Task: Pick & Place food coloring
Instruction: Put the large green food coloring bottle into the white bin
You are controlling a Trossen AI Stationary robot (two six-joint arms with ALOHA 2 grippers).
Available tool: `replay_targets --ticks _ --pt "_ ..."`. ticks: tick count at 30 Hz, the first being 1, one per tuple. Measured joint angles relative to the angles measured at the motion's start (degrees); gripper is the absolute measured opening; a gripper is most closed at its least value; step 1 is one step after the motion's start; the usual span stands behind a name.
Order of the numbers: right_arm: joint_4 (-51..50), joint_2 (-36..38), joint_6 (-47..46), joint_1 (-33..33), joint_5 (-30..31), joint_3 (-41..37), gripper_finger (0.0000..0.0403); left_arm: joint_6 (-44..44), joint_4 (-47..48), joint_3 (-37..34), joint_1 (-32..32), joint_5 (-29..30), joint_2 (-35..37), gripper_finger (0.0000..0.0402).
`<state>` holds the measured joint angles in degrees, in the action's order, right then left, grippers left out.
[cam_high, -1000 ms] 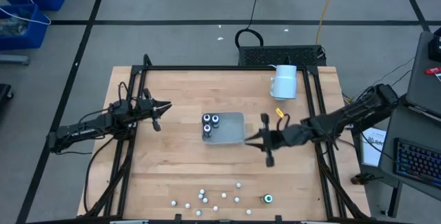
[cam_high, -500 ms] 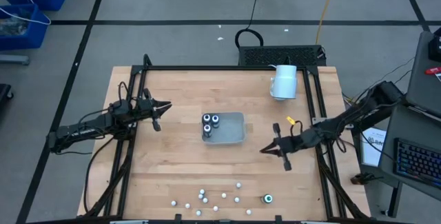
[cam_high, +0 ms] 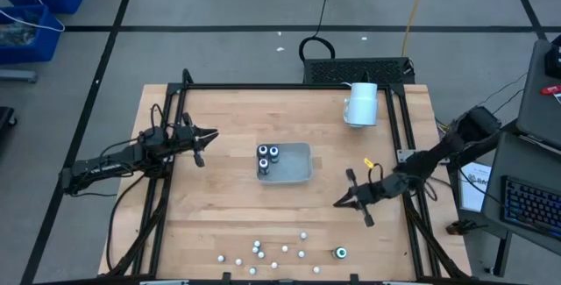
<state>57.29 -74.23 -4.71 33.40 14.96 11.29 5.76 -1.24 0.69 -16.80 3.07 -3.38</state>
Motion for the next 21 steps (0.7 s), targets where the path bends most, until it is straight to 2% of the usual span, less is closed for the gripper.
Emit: replay_targets --ticks 6,9,15,21 --pt "0.8 -11.1 1.4 3.4 0.0 6.9 0.0 -0.3 0.5 0.0 0.0 0.0 0.0 0.0058" --pt "0.8 -14.5 3.1 4.5 3.0 8.7 0.0 -0.3 0.5 0.0 0.0 -0.1 0.0 0.0058" --pt "0.4 -15.8 0.8 4.7 4.1 8.7 0.0 -0.1 0.6 0.0 0.0 -0.1 0.0 0.0058" --pt "3.2 -14.6 1.1 4.7 -1.2 8.8 0.0 0.0 0.6 0.0 0.0 -0.1 0.0 0.0058"
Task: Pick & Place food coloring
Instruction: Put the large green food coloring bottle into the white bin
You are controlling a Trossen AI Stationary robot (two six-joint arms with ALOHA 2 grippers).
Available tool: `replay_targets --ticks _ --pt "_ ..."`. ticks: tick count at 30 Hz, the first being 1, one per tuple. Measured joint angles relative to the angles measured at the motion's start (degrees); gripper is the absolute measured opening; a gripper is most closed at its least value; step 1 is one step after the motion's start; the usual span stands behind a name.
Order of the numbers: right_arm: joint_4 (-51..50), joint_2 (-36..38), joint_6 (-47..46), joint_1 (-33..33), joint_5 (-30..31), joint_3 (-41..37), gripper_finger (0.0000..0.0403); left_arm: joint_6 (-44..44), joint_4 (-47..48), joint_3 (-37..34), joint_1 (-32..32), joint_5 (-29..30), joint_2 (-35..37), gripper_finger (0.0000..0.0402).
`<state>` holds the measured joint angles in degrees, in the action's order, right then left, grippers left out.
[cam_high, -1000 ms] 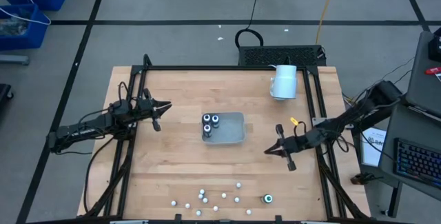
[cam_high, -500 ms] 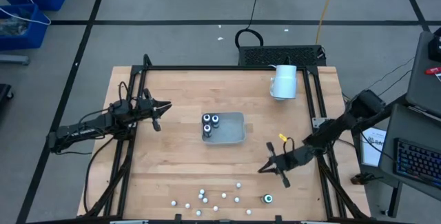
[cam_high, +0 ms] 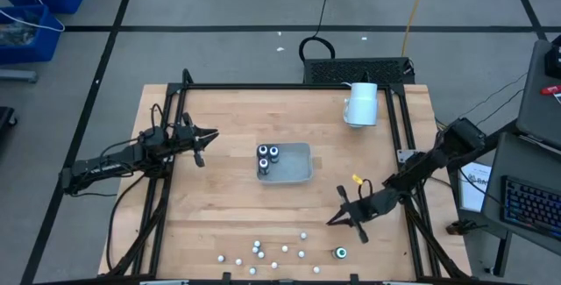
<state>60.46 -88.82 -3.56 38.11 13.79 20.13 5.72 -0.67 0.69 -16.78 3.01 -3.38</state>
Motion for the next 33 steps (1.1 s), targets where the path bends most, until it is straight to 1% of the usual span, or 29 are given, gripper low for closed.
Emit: replay_targets --ticks 2,3,5,7,9,11,14,17,19,21,23,25,27,30,33 --pt "-2.2 2.4 -0.1 0.0 -3.3 1.4 0.0 0.0 0.0 0.0 0.0 0.0 0.0 0.0058" --pt "-5.0 4.0 -0.1 0.2 -4.9 2.5 0.0 0.0 0.0 0.0 0.0 0.0 0.0 0.0058" --pt "-14.0 7.4 -0.2 1.1 -6.3 6.1 0.0 0.0 0.0 0.0 0.0 0.0 0.0 0.0058" --pt "-26.9 10.2 -1.1 2.2 -6.1 10.9 0.0 0.0 0.0 0.0 0.0 0.0 0.0 0.0058" --pt "-38.5 11.7 -2.1 3.7 -3.8 16.2 0.0 0.0 0.0 0.0 0.0 0.0 0.0 0.0058" --pt "-44.1 11.6 -2.0 5.5 -0.6 20.3 0.0 0.0 0.0 0.0 0.0 0.0 0.0 0.0058" --pt "-44.0 10.2 -0.2 7.5 3.2 23.1 0.0001 0.0 0.0 0.0 0.0 0.0 0.0 0.0058" --pt "-44.5 9.4 0.1 8.4 6.6 23.6 0.0021 -0.1 0.0 0.0 0.0 0.0 0.0 0.0058" --pt "-44.6 9.6 -1.2 8.7 6.7 23.1 0.0045 -0.5 0.0 0.0 0.0 0.0 0.0 0.0058" --pt "-45.0 9.5 -3.0 9.3 5.4 21.7 0.0075 -1.6 0.0 0.0 0.0 0.0 0.0 0.0058" --pt "-45.3 9.4 -4.6 10.1 5.5 20.4 0.0107 -1.8 0.0 0.0 0.0 0.0 0.0 0.0058" --pt "-43.0 9.5 -6.4 10.7 5.6 19.2 0.0138 -1.6 0.0 0.0 0.0 -0.1 0.0 0.0058" --pt "-38.6 9.5 -6.9 11.6 5.5 17.8 0.0167 -1.5 0.0 0.0 0.0 -0.1 0.0 0.0058" --pt "-34.5 9.5 -6.9 13.2 5.4 16.8 0.02 -1.5 0.0 0.0 0.0 -0.1 0.0 0.0058" --pt "-35.4 9.5 -7.6 14.5 6.3 16.8 0.0223 -1.5 0.0 0.0 0.0 -0.1 0.0 0.0058"
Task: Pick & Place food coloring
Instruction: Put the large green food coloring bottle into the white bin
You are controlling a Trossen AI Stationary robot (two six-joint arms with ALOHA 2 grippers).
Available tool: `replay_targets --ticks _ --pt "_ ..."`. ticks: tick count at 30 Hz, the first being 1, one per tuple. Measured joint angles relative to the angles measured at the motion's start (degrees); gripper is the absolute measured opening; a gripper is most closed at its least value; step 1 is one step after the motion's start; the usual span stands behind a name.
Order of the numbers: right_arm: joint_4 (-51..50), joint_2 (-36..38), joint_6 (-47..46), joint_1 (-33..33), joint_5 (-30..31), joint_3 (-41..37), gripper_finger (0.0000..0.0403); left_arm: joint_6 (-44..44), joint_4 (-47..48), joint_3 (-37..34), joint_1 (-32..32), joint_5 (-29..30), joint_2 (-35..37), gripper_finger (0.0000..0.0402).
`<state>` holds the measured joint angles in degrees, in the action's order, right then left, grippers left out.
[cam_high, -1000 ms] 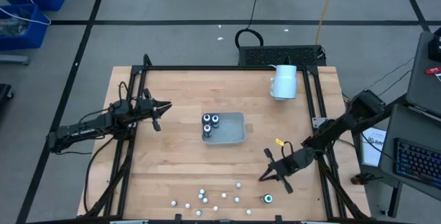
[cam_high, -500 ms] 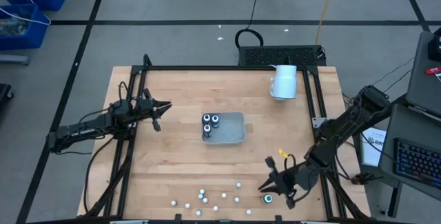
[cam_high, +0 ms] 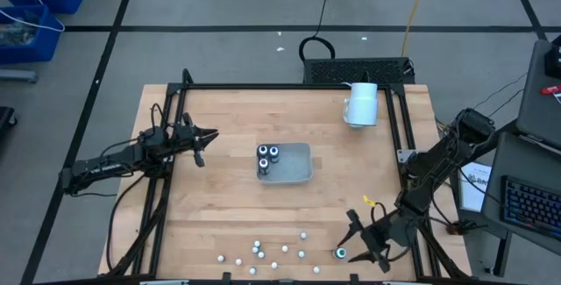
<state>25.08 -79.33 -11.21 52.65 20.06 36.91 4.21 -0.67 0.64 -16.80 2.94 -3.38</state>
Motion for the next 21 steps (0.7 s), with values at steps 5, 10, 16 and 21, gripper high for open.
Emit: replay_targets --ticks 5,10,16,21 --pt "-1.0 -2.7 -1.8 0.3 3.8 -0.1 0.0235 -0.1 0.0 0.0 0.0 0.0 0.0 0.0058" --pt "3.4 -6.7 -2.3 0.3 3.7 -0.1 0.0232 -0.2 0.0 0.0 0.0 0.0 0.0 0.0058" --pt "3.6 -8.4 -4.6 0.3 3.3 -0.1 0.0227 0.0 0.0 0.0 0.0 0.0 0.0 0.0058" --pt "3.4 -8.5 -6.2 0.3 2.4 -0.1 0.0227 0.0 0.0 0.0 0.0 0.0 0.0 0.0058"
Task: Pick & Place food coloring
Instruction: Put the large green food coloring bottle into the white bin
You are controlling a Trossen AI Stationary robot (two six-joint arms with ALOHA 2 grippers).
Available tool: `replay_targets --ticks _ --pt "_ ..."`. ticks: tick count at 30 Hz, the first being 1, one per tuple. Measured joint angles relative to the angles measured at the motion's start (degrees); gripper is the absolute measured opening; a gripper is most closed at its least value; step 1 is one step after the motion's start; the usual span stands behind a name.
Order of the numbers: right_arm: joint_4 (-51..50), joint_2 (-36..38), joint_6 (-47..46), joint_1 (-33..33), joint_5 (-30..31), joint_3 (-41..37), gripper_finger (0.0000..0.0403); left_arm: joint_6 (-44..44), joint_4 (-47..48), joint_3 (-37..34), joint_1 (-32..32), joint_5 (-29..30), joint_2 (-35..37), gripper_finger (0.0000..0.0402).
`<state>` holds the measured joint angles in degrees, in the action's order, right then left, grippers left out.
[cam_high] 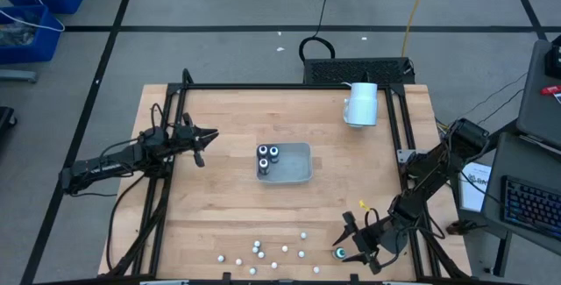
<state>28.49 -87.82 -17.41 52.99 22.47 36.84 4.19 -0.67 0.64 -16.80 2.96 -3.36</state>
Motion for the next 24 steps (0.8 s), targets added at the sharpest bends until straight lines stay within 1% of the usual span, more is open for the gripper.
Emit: replay_targets --ticks 9,24 --pt "-1.8 0.0 -4.5 0.0 -0.1 0.0 0.0209 0.0 0.0 0.0 0.0 0.0 0.0 0.0058" --pt "-3.6 -0.1 -7.7 0.0 -0.1 0.0 0.0206 0.0 0.0 0.0 0.0 0.0 0.0 0.0058"
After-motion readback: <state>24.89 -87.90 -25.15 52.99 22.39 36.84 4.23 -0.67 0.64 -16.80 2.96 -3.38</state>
